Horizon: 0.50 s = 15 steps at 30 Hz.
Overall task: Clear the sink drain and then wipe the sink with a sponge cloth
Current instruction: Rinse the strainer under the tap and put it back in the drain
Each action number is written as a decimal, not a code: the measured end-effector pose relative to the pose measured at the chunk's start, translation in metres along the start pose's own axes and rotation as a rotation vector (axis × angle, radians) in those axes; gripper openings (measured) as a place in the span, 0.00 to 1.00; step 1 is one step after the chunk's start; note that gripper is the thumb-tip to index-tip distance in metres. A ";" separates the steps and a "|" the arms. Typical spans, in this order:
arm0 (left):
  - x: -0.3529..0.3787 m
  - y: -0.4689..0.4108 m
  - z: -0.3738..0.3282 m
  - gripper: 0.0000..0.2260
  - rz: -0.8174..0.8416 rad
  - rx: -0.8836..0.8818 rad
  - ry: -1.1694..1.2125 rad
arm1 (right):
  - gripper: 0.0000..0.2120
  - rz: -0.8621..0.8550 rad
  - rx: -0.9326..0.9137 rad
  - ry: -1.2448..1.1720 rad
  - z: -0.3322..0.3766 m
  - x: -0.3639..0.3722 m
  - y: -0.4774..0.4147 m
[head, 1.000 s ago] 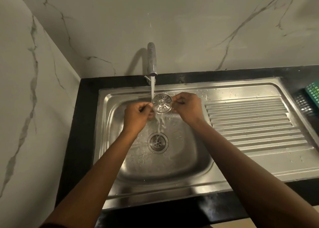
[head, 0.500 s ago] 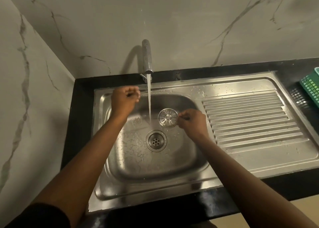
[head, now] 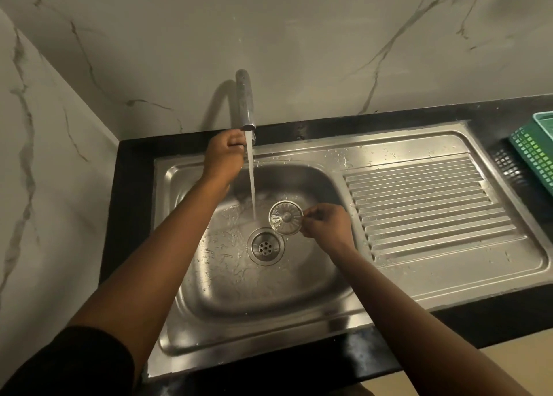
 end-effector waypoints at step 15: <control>0.017 -0.005 -0.002 0.32 0.132 0.048 -0.042 | 0.07 0.000 0.128 -0.075 -0.016 0.013 -0.006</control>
Point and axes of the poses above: each hand's wrist, its own y-axis away from the middle knuckle, its own x-axis out of the palm, z = x × y, the point moved 7 cm from there along -y, towards the middle knuckle, and after that the axes turned 9 degrees about -y, right-handed, at the moved point
